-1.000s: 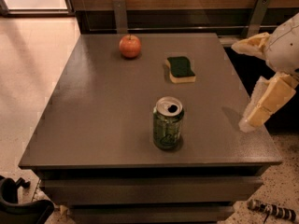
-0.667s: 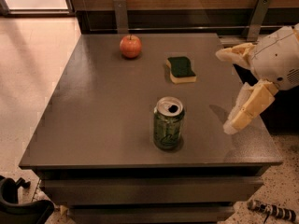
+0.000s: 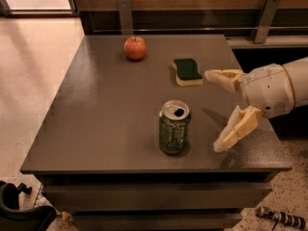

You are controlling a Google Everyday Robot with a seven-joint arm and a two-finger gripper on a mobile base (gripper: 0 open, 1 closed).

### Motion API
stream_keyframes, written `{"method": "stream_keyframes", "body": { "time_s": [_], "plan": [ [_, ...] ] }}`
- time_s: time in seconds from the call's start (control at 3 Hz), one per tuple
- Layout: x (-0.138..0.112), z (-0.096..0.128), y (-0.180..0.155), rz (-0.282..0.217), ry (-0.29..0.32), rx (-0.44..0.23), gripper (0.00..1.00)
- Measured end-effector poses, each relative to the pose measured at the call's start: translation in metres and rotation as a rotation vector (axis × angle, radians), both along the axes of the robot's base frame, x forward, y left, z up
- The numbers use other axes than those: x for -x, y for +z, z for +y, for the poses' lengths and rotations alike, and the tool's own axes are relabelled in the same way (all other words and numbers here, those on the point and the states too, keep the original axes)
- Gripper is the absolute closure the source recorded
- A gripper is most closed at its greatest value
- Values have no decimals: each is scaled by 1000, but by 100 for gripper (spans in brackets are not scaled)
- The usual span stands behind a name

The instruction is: Pick green can

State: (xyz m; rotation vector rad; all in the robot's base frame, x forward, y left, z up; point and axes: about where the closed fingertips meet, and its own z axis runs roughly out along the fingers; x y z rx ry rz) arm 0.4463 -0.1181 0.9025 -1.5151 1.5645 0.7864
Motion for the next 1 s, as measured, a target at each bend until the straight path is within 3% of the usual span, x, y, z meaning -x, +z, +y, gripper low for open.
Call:
{"method": "stream_keyframes", "body": {
  "time_s": [0.33,0.67,1.0],
  "plan": [
    [-1,23,-12,-18,37,-166,0],
    [2,36,-15,-32,55,-254,0],
    [5,45,-19,-42,65,-293,0]
  ]
}}
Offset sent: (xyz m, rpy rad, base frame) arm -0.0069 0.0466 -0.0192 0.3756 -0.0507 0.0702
